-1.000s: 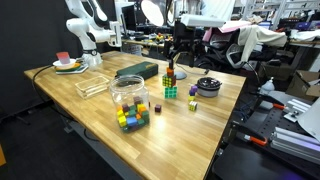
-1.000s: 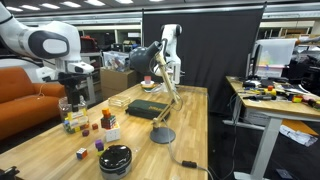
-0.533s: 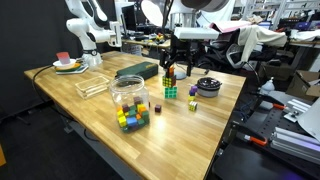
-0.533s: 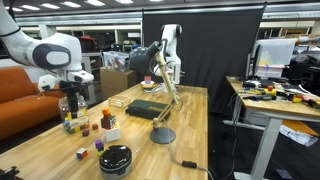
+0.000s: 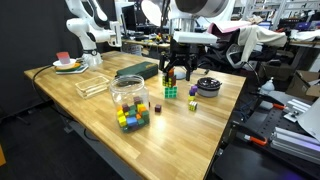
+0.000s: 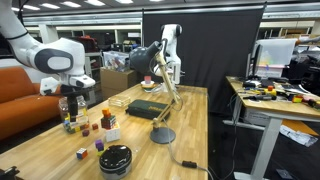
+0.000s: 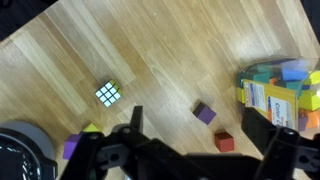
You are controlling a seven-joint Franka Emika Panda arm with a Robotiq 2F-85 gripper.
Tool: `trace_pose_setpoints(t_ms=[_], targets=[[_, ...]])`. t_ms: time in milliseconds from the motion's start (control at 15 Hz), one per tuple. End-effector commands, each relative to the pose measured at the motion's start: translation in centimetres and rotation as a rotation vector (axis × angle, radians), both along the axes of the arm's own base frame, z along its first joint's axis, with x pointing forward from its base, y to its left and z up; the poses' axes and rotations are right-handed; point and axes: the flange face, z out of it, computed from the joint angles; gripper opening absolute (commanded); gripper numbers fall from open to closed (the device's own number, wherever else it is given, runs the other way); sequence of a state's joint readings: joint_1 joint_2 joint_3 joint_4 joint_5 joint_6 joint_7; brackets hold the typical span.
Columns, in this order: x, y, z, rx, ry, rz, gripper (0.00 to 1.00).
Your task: Place the purple block on the small Rubik's cube
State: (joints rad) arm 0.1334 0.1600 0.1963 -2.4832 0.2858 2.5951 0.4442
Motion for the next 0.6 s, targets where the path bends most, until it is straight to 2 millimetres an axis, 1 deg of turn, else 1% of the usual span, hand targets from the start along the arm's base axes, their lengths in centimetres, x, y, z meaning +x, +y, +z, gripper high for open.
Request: trace_pose_setpoints(t_ms=[0, 133, 267, 333, 400, 533], targets=[[1.8, 0.7, -2.7, 0.017, 0.056, -0.015, 1.0], [2.9, 1.1, -4.0, -0.01, 0.068, -0.027, 1.0], [3.9, 1.4, -4.7, -0.035, 0.067, -0.028, 1.0], [3.0, 1.1, -4.4, -0.01, 0.057, -0.024, 1.0], [3.5, 1.3, -4.7, -0.019, 0.056, -0.025, 1.0], [3.8, 1.5, -5.0, -0.022, 0.057, -0.026, 1.0]])
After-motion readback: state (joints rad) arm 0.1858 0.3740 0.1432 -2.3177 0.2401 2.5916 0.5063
